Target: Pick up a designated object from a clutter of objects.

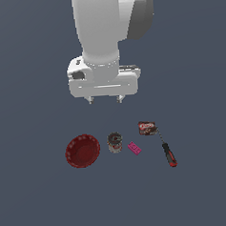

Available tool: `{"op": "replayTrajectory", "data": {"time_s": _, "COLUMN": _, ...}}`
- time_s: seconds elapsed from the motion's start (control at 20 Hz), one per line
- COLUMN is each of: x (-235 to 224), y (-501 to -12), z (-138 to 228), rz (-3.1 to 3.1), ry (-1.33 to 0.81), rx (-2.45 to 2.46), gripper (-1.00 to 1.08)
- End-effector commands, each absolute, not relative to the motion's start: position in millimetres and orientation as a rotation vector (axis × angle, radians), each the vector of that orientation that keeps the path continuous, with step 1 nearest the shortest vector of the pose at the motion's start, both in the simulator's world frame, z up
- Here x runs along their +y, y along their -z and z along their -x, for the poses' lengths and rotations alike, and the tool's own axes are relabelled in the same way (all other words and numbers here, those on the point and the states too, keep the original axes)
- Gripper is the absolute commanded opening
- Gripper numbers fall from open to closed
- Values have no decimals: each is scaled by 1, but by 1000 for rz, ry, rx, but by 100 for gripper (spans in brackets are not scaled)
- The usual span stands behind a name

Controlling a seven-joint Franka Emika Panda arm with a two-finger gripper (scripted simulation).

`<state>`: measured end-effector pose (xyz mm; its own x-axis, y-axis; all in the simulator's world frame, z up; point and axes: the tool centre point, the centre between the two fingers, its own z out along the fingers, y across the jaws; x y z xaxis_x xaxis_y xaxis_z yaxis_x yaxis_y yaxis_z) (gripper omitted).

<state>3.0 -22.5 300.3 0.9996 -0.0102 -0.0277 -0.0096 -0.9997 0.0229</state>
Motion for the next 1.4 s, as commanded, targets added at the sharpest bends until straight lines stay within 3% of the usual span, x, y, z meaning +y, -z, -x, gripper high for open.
{"op": "replayTrajectory", "data": {"time_s": 0.0, "x": -23, "y": -300, "z": -3, "rz": -3118, "ry": 43, "rx": -15, "gripper": 100}}
{"op": "replayTrajectory", "data": {"time_s": 0.85, "x": -17, "y": -300, "z": -2, "rz": -3126, "ry": 38, "rx": 15, "gripper": 100}}
{"op": "replayTrajectory", "data": {"time_s": 1.35, "x": 1, "y": -256, "z": -25, "rz": -3103, "ry": 33, "rx": 236, "gripper": 100}}
